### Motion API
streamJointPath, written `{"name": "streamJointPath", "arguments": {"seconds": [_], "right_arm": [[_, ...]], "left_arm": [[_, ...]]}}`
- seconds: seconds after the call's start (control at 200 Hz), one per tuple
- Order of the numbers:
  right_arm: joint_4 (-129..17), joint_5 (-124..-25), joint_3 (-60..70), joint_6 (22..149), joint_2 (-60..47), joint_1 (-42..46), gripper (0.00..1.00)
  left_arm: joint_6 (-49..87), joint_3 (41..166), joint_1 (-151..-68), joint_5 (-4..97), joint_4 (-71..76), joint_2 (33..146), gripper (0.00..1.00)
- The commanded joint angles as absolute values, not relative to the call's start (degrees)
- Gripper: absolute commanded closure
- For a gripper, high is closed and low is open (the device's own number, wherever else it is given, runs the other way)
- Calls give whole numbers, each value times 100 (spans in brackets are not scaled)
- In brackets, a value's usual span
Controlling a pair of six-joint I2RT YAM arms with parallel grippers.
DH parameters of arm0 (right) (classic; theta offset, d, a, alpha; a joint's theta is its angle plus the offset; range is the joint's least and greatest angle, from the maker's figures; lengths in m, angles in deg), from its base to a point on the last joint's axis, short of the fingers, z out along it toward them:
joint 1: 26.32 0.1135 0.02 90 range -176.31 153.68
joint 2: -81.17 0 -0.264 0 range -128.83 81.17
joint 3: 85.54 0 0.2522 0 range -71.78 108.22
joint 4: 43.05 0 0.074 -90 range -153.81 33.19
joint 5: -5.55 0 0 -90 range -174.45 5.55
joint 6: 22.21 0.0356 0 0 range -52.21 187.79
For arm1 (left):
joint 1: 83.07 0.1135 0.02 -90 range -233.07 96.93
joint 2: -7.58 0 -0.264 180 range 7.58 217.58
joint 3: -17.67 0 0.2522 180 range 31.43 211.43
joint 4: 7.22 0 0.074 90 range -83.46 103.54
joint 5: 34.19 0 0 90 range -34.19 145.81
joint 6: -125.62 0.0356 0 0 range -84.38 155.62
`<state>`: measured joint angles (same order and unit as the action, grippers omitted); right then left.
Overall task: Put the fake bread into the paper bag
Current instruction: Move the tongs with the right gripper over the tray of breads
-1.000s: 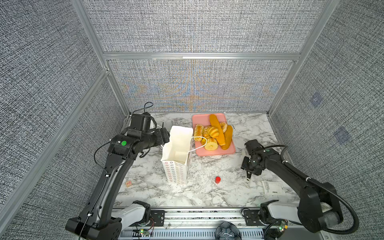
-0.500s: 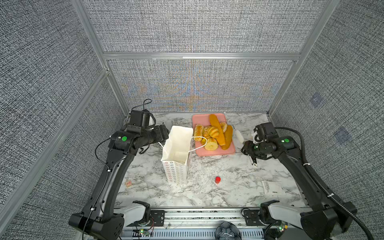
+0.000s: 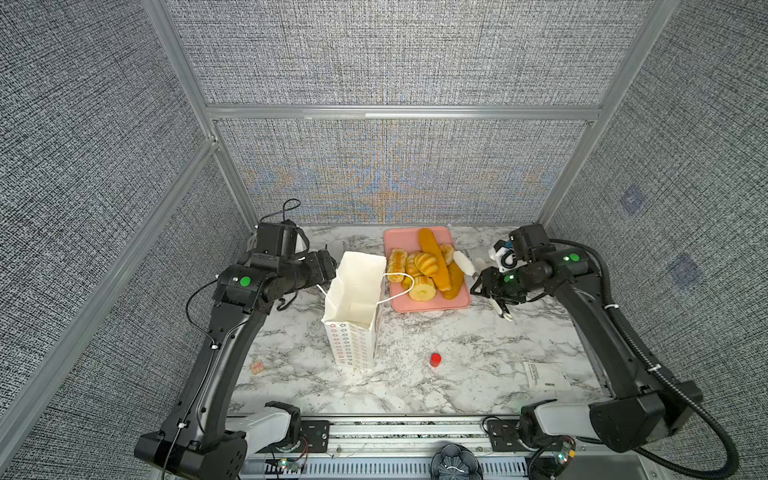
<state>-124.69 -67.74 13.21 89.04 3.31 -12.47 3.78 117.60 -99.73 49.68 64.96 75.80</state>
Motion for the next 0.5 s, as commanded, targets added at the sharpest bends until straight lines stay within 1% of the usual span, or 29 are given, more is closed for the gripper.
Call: {"name": "streamJointPath", "arguments": {"seconds": [0.0,0.265,0.495], "right_arm": [[-12703,-6751,1387,8775,230,-1238,48],[-12638,-6717,1432,8640,-97,-1240,49],[-12675,-6722,1820,8495,-497,-1223,50]], "left_arm": [[296,11701,-9959,5024,6473,7505,14],[213,11645,-9959,5041,6525,7422,14],[220,11741,-9959,5106,6722,7374,14]]}}
